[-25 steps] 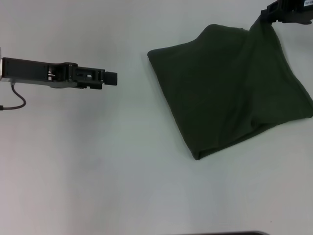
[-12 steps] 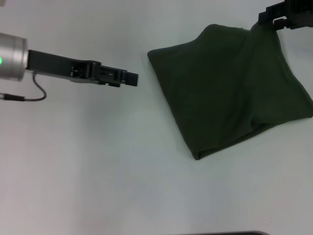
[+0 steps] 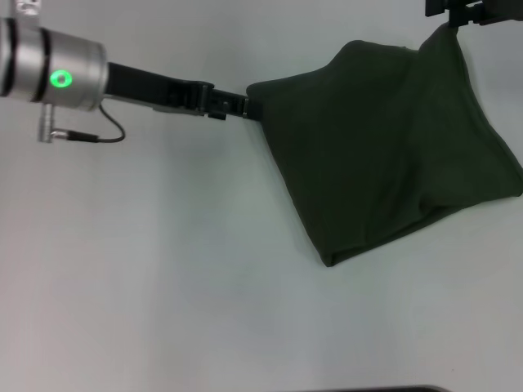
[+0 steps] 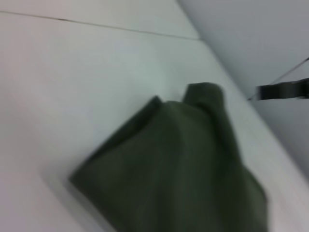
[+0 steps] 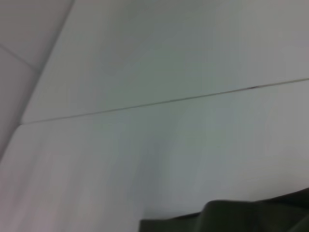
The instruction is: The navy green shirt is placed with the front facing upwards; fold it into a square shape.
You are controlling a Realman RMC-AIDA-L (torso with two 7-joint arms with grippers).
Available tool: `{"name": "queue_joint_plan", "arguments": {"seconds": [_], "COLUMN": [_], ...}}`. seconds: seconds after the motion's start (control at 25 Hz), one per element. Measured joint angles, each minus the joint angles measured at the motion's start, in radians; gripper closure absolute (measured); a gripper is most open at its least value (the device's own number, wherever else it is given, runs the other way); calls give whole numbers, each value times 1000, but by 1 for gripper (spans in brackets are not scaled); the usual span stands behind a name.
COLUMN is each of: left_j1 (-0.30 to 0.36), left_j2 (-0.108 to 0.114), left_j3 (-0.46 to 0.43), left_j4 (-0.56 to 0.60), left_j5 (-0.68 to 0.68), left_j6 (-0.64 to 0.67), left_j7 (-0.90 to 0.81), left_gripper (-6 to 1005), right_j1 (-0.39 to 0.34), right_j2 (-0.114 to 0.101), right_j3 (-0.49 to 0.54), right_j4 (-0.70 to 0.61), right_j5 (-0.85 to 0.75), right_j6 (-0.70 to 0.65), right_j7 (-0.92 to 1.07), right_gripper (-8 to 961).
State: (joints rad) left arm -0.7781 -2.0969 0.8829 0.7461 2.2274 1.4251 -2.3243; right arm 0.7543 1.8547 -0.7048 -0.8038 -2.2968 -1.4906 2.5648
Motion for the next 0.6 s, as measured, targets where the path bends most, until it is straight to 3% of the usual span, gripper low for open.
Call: {"name": "queue_joint_plan", "arguments": {"seconds": [0.12,0.24,0.44,0.6], "left_j1": [-12,-39,-135,-185], "left_j2": [-13,-11,46,59], "left_j3": [74,88,100,90], "left_j4": [-2,-26,-181,-257], "left_j5": [0,-2,5,8], "left_j6": [-86,-96,-102,-143], "left_j7": [28,40,-101,-159], "left_gripper": [217,217,216,216], "right_j1": [16,33,38,35], "right_j2": [-12,-25,-27,-32], "right_j3": [2,1,-8,-16], "right_j4": [1,-2,-16,-17], "right_j5": [13,14,10,3], "right_j6": [-56,-101,-125,-128], "right_j7": [10,47,47,17], "right_gripper": [347,346,352,353]}}
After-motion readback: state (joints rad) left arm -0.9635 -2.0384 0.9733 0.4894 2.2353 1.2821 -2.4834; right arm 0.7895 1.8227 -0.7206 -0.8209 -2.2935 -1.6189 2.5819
